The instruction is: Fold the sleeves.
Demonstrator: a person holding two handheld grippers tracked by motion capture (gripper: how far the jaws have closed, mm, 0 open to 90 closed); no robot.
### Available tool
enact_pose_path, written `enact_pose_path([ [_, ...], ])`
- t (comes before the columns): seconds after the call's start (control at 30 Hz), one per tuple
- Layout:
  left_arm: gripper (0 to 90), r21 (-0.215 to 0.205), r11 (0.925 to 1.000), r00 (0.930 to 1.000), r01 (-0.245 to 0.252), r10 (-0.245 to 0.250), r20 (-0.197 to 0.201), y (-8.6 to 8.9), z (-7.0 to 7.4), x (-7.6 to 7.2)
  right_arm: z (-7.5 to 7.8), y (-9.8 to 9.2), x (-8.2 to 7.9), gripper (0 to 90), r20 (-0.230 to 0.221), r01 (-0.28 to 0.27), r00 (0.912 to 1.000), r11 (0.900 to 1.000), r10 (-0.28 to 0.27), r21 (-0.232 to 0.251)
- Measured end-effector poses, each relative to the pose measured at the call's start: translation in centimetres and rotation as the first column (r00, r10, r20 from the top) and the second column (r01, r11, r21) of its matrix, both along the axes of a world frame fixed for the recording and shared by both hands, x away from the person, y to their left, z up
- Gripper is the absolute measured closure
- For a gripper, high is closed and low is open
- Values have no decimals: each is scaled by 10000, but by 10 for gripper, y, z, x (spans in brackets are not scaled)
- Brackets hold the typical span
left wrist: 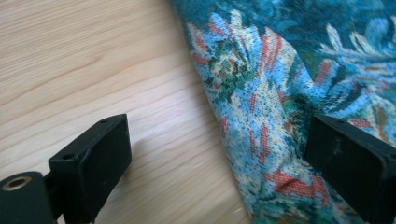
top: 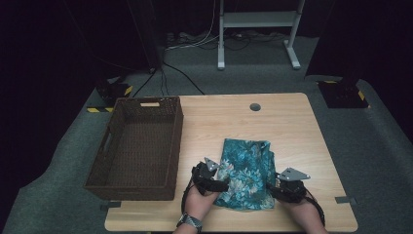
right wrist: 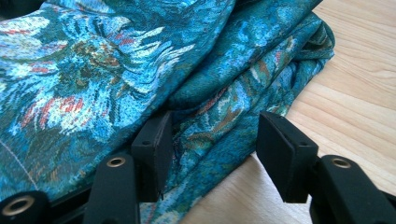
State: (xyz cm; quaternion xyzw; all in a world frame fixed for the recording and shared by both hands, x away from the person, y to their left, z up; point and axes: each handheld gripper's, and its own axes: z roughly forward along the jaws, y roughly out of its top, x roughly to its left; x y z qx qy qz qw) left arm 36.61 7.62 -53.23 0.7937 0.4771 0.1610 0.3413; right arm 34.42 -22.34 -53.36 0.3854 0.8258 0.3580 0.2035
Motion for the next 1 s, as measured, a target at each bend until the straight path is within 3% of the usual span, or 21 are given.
enact_pose_path([
  [0.1,76,-216,9998,9999,10,-6,168,1,9,-2,1,-2,0,394,-50,113,9999,9999,-113,96],
  [0.17,89,-633,9974,9989,345,-325,323,-5,20,-4,5,-11,1,337,-154,555,9984,9978,-550,362],
  [0.2,96,-633,9974,9989,345,-325,323,-5,20,-4,5,-11,1,337,-154,555,9984,9978,-550,362],
  [0.23,103,-946,9937,9978,604,-574,343,-12,26,-6,7,-19,1,298,-145,860,9962,9952,-854,475],
  [0.3,112,-1015,9922,9968,730,-693,393,-16,29,-7,7,-22,1,280,-159,1016,9948,9936,-1009,497],
  [0.33,122,-1104,9881,9934,1074,-1020,532,-26,34,-10,7,-28,2,252,-227,1257,9919,9906,-1247,536],
  [0.5,155,-875,9816,9836,1695,-1629,774,-49,36,-15,7,-39,2,229,-291,1553,9877,9848,-1535,778],
  [0.53,169,-665,9788,9787,1938,-1882,822,-60,30,-16,7,-40,2,228,-287,1594,9871,9839,-1576,808],
  [0.7,169,-230,9769,9755,2124,-2106,633,-77,14,-15,6,-42,2,226,-287,1673,9858,9823,-1654,839],
  [0.9,149,64,9762,9743,2170,-2169,613,-84,2,-18,5,-39,3,225,-311,1549,9877,9851,-1529,753],
  [1.0,132,404,9763,9745,2127,-2150,651,-89,-4,-20,5,-39,3,225,-317,1519,9882,9856,-1499,741],
])
